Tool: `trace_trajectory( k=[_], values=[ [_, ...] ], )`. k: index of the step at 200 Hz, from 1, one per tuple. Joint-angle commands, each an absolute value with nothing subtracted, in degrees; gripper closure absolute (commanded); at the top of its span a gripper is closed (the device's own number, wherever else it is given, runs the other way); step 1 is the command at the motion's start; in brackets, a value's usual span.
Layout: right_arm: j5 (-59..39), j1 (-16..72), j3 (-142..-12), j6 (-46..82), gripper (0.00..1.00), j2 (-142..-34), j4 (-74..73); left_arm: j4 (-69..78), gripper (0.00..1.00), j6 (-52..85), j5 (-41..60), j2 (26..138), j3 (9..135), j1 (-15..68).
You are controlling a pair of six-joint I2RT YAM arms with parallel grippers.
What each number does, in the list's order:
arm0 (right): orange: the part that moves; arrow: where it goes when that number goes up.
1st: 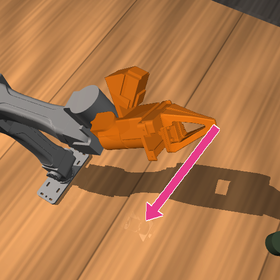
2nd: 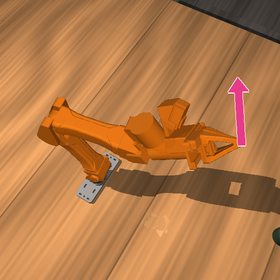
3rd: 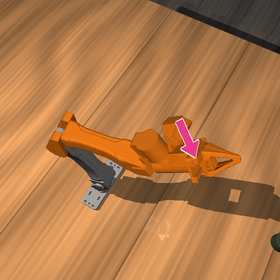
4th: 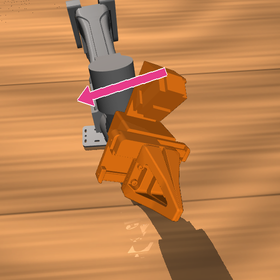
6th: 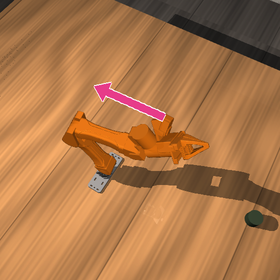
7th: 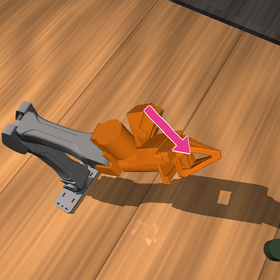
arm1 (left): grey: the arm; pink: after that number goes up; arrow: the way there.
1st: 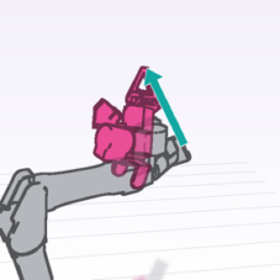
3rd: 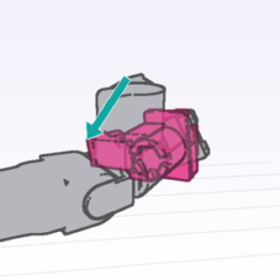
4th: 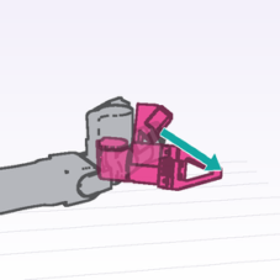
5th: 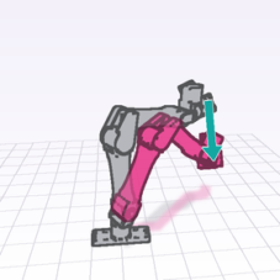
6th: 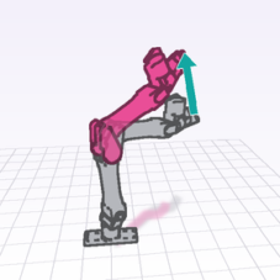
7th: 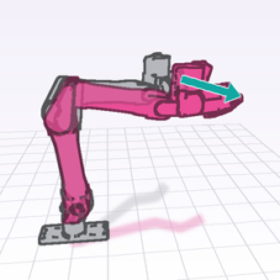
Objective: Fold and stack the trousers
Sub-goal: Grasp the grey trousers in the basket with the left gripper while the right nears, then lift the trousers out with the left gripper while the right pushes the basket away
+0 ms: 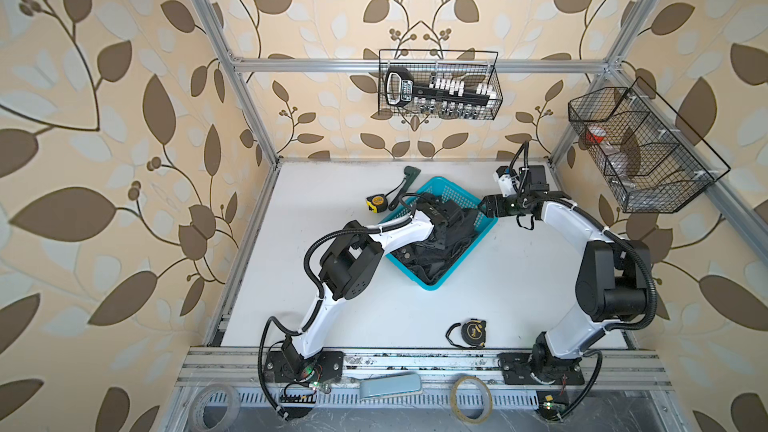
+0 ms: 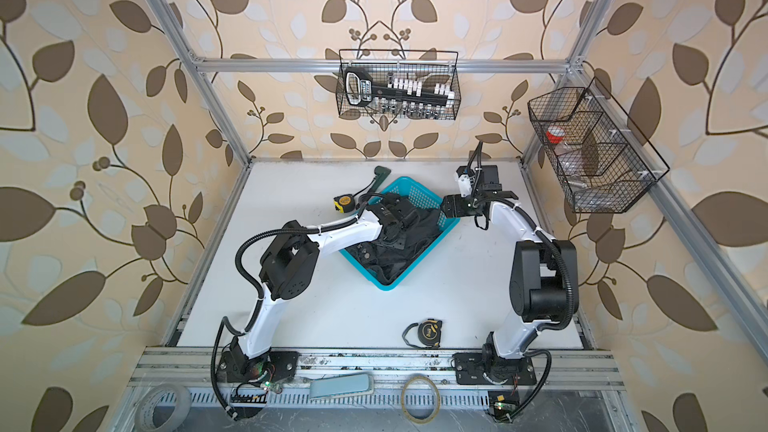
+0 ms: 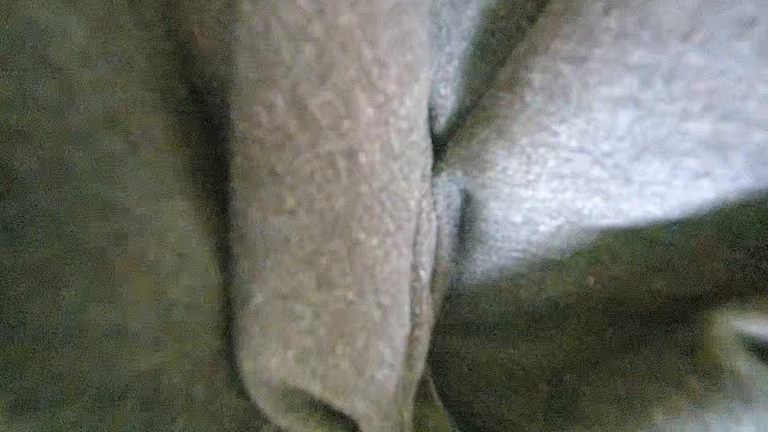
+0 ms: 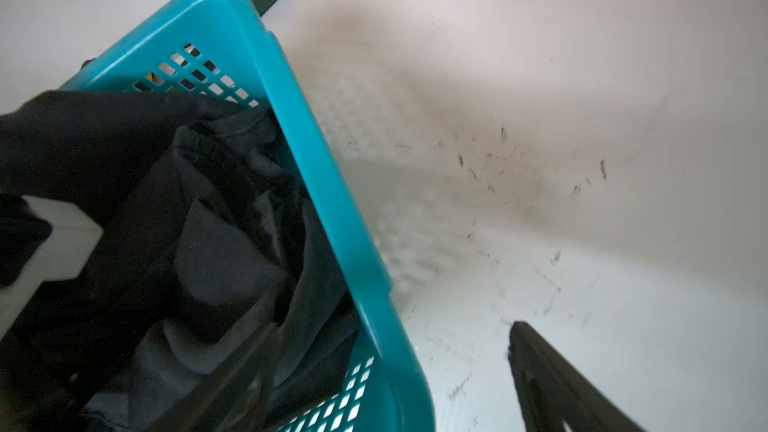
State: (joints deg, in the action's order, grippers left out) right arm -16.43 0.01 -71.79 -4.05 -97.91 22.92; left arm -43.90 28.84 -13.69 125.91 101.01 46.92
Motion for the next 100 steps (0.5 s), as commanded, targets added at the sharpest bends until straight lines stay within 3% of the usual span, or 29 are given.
trace_trajectory(
  k=[1, 59, 100],
  values=[
    [-15.2, 0.9, -75.4, -6.9, 0.19, -100.5, 24.2, -55.8, 1.0, 27.0, -12.8, 120.8, 101.9, 46.3],
    [-14.0, 3.4, -77.4, -10.4, 0.31, -105.3, 26.0, -59.1, 1.0, 26.3, -12.3, 113.1, 105.7, 46.3],
    [-11.1, 4.7, -78.8, -12.7, 0.57, -106.9, 27.3, -63.1, 1.0, 26.1, -13.6, 109.0, 108.1, 46.3]
  ],
)
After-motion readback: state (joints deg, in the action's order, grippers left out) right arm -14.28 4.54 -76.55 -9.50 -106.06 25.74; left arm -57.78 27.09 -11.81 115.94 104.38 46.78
